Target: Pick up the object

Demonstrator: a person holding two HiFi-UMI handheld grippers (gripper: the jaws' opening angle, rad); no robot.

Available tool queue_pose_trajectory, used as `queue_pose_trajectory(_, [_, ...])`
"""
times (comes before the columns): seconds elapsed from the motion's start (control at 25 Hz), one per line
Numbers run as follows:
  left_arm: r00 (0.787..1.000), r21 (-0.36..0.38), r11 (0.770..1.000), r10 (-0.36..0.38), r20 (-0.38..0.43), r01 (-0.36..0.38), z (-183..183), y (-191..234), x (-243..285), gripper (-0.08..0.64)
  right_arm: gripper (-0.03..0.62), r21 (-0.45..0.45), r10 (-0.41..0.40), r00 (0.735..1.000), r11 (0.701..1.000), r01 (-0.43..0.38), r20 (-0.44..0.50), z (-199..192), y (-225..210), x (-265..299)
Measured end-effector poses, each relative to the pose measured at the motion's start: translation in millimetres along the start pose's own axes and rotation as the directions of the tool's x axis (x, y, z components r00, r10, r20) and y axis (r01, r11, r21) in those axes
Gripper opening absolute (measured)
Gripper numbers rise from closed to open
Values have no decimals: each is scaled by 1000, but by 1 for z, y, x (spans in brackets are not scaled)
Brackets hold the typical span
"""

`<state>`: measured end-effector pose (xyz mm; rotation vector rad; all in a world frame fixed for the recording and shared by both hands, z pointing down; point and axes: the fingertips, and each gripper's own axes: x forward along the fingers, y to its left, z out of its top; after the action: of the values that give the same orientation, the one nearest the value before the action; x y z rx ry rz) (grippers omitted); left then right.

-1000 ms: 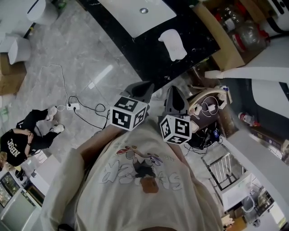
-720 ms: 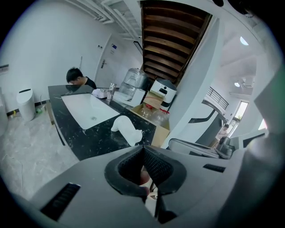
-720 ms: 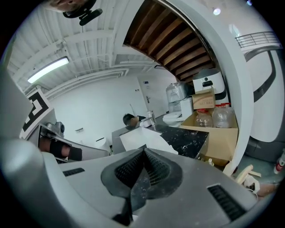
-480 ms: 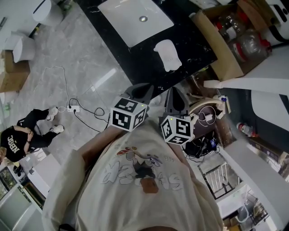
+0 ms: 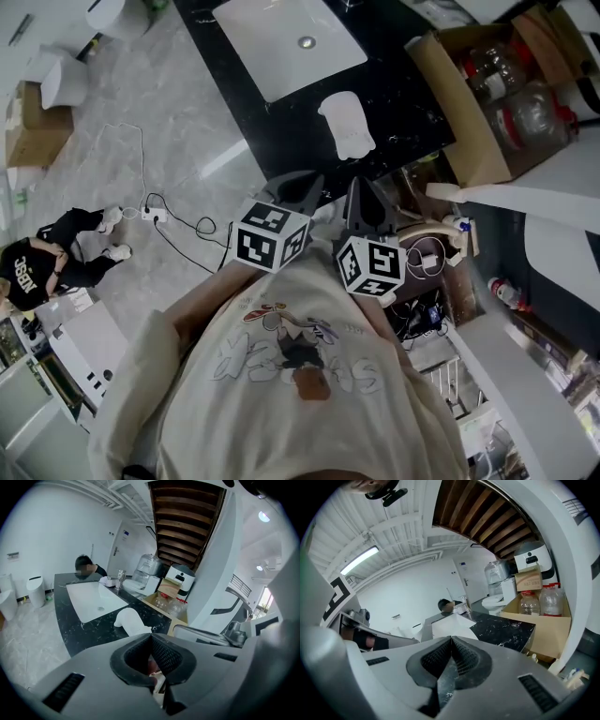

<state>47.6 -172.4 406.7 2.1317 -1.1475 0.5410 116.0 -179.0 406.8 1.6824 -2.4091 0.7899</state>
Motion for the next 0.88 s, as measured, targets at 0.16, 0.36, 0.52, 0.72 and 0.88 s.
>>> queue_pose_trajectory(0.16, [1000, -1, 1000, 15, -2, -15, 4, -2, 8, 14, 18, 9, 17, 1000, 1000, -17, 4, 5, -8, 5])
queue_pose_trajectory(0.36, [1000, 6, 1000, 17, -8, -17, 8, -8, 19, 14, 18, 13, 28, 1000, 1000, -29, 10, 9, -17, 9])
queue_pose_trajectory(0.52, [1000, 16, 1000, 20, -20, -20, 9, -13, 23, 14, 18, 31, 23, 1000, 999, -24, 20, 11, -26, 6])
queue_pose_trajectory(0.72, [999, 24, 1000, 17, -49, -16, 7, -17, 28, 14, 18, 59, 8, 1000, 998, -10, 29, 13, -32, 5])
queue_pose_trajectory(0.88, [998, 37, 999, 9, -55, -7, 8, -15, 33, 15, 18, 69, -1, 1000, 998, 0, 22, 11, -35, 11])
